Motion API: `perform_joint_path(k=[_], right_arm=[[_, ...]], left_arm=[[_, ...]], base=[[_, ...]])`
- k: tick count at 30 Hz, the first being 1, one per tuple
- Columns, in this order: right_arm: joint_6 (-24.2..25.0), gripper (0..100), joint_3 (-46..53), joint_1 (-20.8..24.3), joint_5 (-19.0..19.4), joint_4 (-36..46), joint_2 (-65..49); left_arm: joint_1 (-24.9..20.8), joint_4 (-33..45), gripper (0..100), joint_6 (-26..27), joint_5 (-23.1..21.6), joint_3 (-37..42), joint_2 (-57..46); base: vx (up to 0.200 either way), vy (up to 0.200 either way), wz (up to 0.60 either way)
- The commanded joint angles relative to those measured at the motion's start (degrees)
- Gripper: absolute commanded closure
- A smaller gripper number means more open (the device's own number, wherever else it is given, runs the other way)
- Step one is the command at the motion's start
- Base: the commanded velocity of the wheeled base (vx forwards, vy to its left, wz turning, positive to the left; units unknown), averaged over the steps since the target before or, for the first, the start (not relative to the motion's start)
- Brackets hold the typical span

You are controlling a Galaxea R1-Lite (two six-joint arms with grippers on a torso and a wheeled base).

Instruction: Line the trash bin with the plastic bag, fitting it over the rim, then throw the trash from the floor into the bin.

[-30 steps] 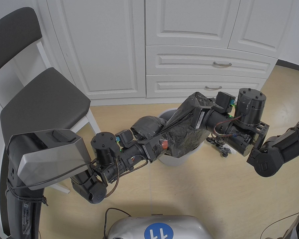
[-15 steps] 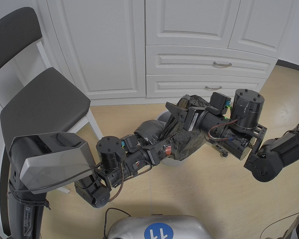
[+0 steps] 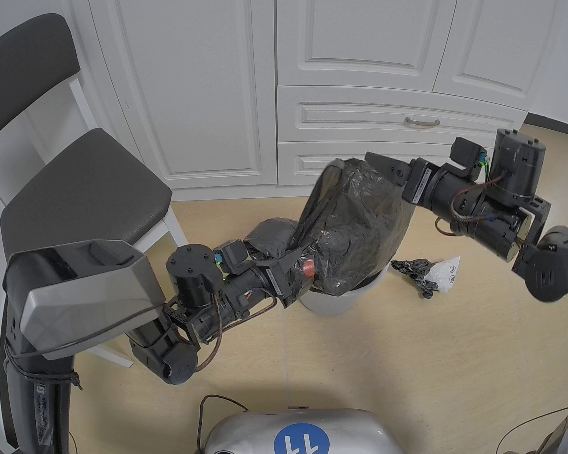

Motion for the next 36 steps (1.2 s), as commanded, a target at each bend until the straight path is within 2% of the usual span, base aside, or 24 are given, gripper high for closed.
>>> perform_joint_path(k=[1,6,17,18,21,24,27,31,36], right_arm=[[1.55,0,-6.98,-5.87,-0.68,5.71,3.87],[4.36,0,-13.66,-8.69,-2.44,10.11,10.72],[6.82,0,-19.37,-10.97,-2.7,10.64,18.63],[7.26,100,-20.16,-11.15,-2.7,10.64,19.25],[9.02,100,-22.54,-11.76,-2.88,10.64,20.57],[12.89,100,-27.72,-14.4,-3.4,10.72,23.64],[13.24,100,-29.57,-16.24,-3.32,12.92,25.22],[13.42,100,-32.64,-17.91,-3.4,20.66,24.87],[12.89,100,-31.94,-19.32,-3.4,24.44,21.62]], left_arm=[[2.17,0.07,100,0.21,-0.56,2.25,-5.59],[3.14,0.86,100,0.39,-2.31,3.92,-7.08],[3.22,2.36,100,0.74,-6.01,7.61,-7.96],[3.14,2.36,100,1.18,-6.53,8.23,-7.96],[3.14,2.27,100,2.85,-7.59,9.28,-7.87],[3.22,2.27,100,4.6,-8.2,10.34,-7.7],[3.22,2.27,100,4.52,-8.12,9.72,-7.43],[3.4,2.27,100,4.25,-7.76,8.67,-7.08],[3.93,2.36,100,3.99,-7.68,7.53,-6.55]], base=[[0.0,0.0,0.0],[0.0,0.0,0.0],[0.0,0.0,0.0],[0.0,0.0,0.0],[0.0,0.0,0.0],[0.0,0.0,0.0],[0.0,0.0,0.0],[0.0,0.0,0.0],[0.0,0.0,0.0]])
